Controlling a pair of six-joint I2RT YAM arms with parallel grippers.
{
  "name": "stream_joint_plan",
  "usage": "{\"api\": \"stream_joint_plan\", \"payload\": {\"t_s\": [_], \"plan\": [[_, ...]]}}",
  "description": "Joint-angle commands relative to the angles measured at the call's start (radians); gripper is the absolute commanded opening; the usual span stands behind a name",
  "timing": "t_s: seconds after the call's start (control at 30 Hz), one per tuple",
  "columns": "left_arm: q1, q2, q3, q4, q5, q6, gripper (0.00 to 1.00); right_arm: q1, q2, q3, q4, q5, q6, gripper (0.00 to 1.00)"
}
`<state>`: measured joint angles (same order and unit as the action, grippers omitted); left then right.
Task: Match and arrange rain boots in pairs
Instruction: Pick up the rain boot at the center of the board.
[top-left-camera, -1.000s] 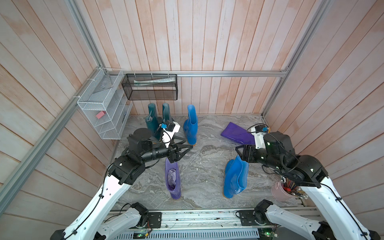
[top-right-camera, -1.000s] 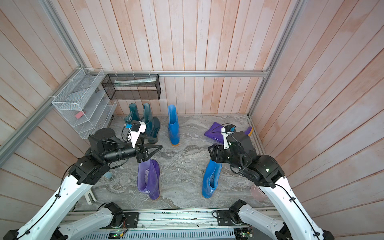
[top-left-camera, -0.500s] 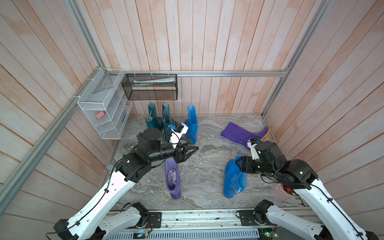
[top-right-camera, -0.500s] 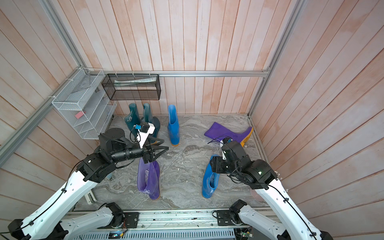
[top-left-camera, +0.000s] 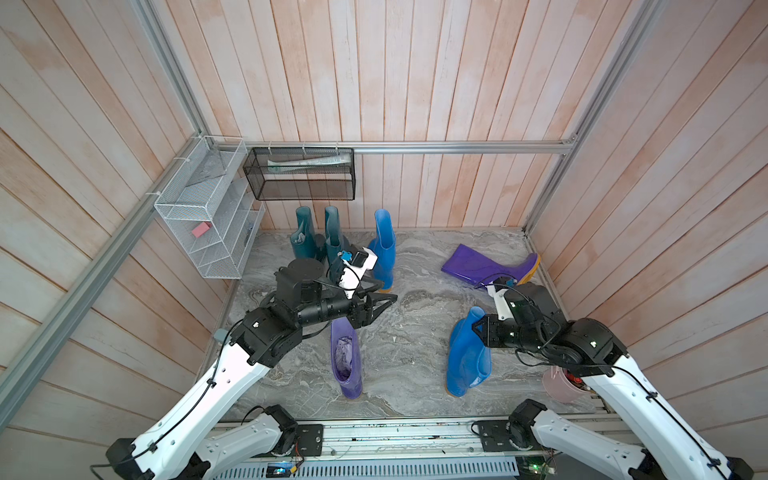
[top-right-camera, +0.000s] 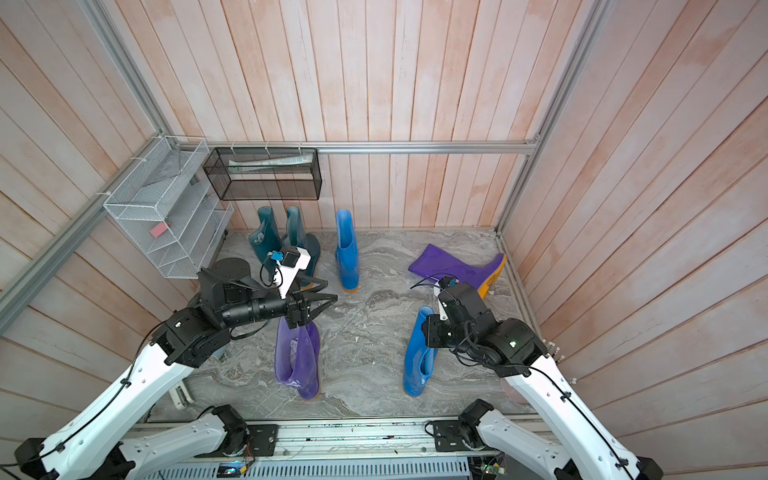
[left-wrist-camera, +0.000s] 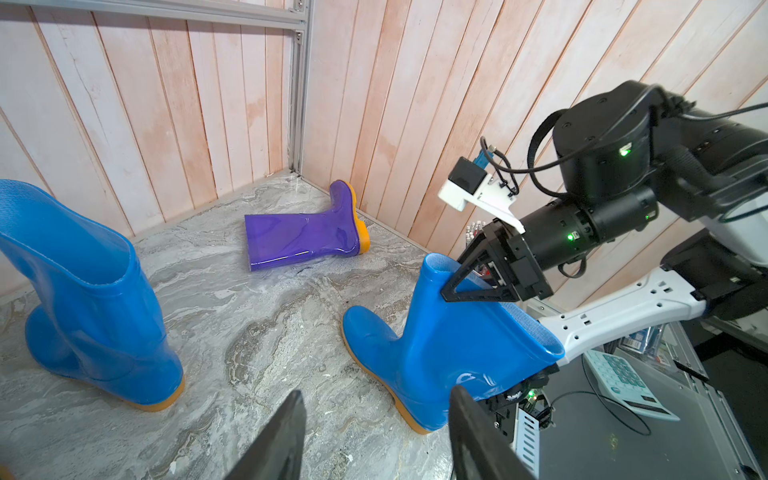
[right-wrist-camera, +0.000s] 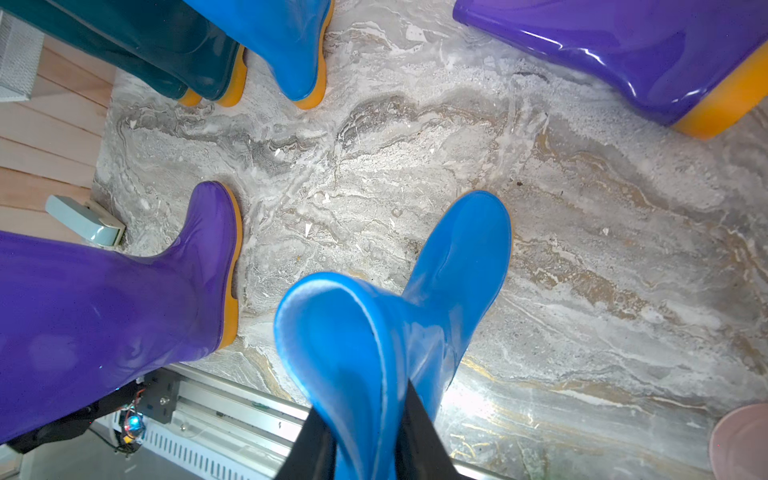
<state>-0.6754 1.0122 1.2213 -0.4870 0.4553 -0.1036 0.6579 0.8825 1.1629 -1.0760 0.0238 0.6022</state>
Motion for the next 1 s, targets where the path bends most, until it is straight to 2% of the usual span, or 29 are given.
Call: {"api": "stream_joint_plan", "payload": {"t_s": [0.0,0.13,0.6,0.97], "plan": [[-0.007,-0.021,0.025,-0.018,-0.02,0.015,0.57,0.006,0.001,0.003,0.022,-0.015,-0.007,0.16],[-0.008,-0.018,0.024,-0.019,-0.023,0.016,0.57,0.006,-0.001,0.003,0.029,-0.022,-0.01,0.0],[-0.01,-0.03,0.027,-0.028,-0.031,0.013,0.57,0.006,0.016,0.073,0.079,-0.01,-0.049,0.0],[-0.013,-0.051,0.02,-0.044,-0.067,-0.014,0.57,-0.027,0.181,0.218,0.155,-0.034,-0.198,0.0]]}}
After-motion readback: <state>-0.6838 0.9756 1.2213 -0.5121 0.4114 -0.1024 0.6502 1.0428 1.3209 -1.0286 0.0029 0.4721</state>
